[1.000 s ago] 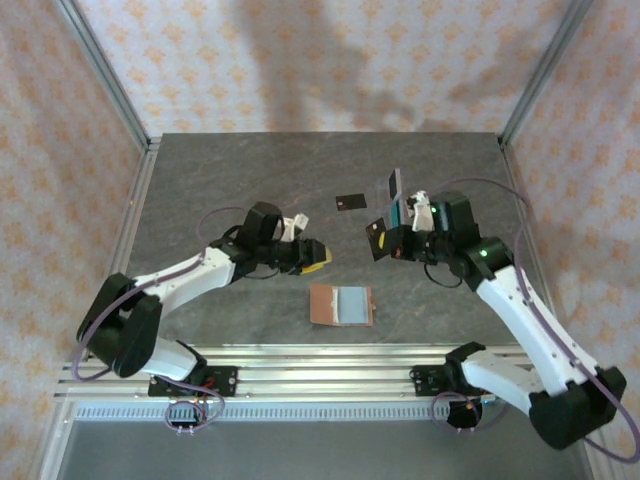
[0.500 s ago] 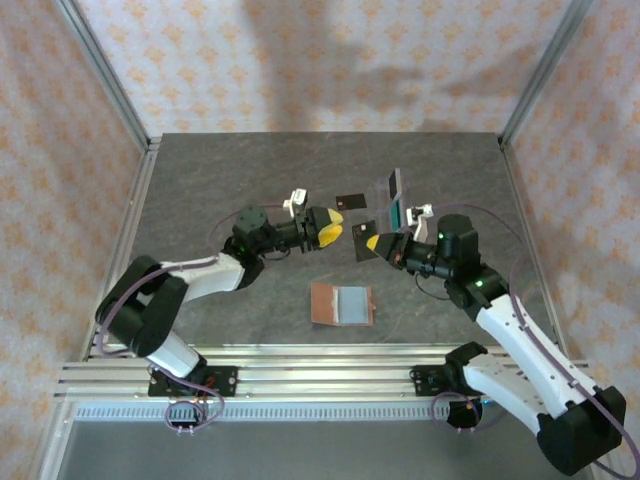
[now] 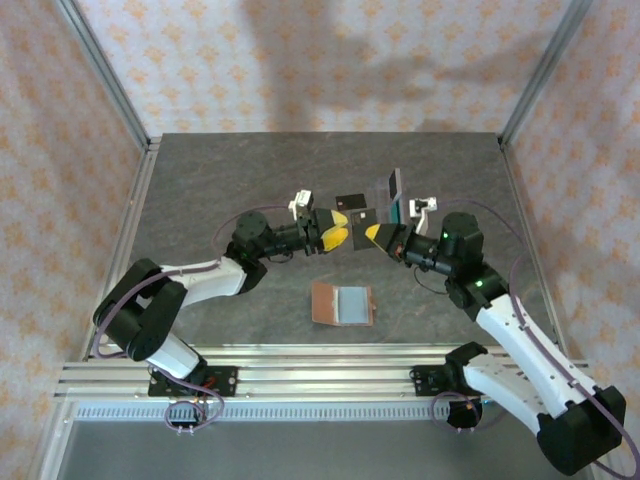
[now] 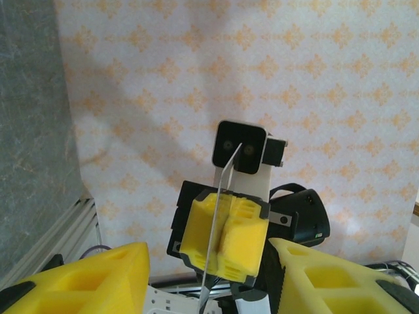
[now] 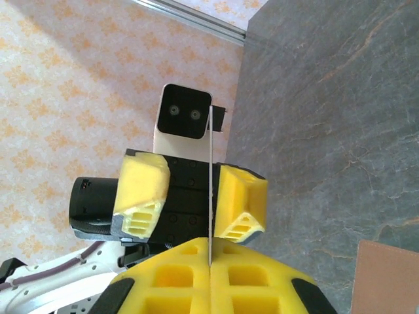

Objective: Put the credit cards into the card holder

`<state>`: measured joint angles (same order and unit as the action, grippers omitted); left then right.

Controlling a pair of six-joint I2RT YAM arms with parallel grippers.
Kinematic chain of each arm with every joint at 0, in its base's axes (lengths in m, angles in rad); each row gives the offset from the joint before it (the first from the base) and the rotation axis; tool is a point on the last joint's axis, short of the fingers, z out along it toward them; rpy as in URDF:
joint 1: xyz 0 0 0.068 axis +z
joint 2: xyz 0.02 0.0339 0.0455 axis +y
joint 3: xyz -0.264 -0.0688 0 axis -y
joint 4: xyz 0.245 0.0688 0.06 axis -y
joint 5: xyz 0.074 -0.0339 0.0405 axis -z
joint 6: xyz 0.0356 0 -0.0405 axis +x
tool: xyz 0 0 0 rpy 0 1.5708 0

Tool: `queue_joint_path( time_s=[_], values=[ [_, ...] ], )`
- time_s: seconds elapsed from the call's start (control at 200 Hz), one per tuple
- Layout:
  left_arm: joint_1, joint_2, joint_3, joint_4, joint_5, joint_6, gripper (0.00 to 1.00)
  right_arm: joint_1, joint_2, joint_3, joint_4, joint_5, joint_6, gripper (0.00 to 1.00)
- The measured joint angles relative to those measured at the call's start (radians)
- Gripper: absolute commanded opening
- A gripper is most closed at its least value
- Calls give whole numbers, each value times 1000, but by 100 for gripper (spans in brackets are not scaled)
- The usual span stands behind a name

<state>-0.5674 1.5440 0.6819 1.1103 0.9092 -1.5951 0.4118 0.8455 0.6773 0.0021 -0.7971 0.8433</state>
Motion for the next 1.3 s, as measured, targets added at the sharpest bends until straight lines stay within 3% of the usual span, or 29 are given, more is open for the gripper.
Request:
queue_joint_path(
  time_s=[0.29, 0.536, 0.801, 0.941, 1.116, 1.177, 1.242, 1.302],
  values=[
    [-9, -16, 0, -65, 0, 27, 35, 10, 57, 0, 58, -40, 44, 0],
    [-9, -39, 2, -87, 0, 50, 34, 13, 81, -3, 80, -58, 67, 0],
    [-18, -40, 4, -127, 1, 76, 13, 16, 95, -7, 97, -69, 89, 0],
    [-17, -60, 7, -179, 0, 106, 0, 16, 111, -9, 95, -76, 98, 15],
    [-18, -76, 11, -226, 4, 139, 0, 21, 111, -5, 48, -76, 59, 63],
    [-18, -77, 11, -245, 5, 148, 0, 21, 109, 0, 4, -64, 29, 65],
    [-18, -81, 8, -275, 7, 167, 0, 21, 107, 19, -78, -43, -26, 57],
    [-18, -101, -4, -332, 7, 200, 0, 21, 107, 44, -165, -14, -73, 56]
  ],
)
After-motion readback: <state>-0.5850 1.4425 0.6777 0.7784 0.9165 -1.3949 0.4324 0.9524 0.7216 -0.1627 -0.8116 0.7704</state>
